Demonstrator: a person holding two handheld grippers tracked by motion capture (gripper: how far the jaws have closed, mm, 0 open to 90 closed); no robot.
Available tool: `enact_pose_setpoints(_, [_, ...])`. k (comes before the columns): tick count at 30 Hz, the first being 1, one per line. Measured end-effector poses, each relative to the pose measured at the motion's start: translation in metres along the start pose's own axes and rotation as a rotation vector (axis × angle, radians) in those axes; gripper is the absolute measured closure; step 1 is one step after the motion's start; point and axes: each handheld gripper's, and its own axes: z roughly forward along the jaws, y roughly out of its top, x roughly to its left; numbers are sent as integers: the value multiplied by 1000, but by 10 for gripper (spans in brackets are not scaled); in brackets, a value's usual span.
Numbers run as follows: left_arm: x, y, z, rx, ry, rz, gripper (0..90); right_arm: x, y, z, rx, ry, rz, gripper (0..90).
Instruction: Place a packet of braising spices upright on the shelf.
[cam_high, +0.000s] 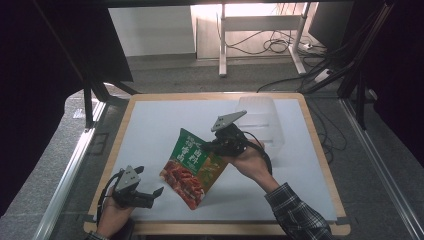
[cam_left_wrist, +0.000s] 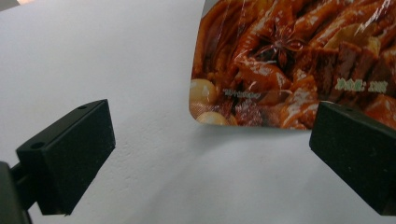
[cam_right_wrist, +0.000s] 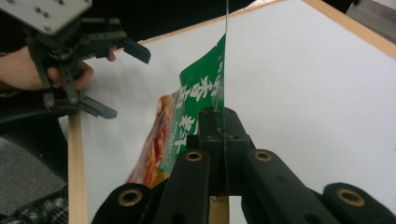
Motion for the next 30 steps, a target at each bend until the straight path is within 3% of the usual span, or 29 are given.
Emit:
enact_pose_setpoints(7, [0, 0, 0, -1, -1, 2, 2, 4, 20, -13, -10, -4, -41, 898])
enact_pose_setpoints(15, [0, 0, 0, -6, -1, -1, 2, 3, 40, -29, -10, -63, -84, 899])
enact_pose_setpoints(22, [0, 0, 0, -6, 0, 0, 2, -11, 46, -42, -15, -116, -75, 898])
enact_pose_setpoints(30, [0, 0, 0, -5, 0, 1, 2, -20, 51, -52, -23, -129, -76, 898])
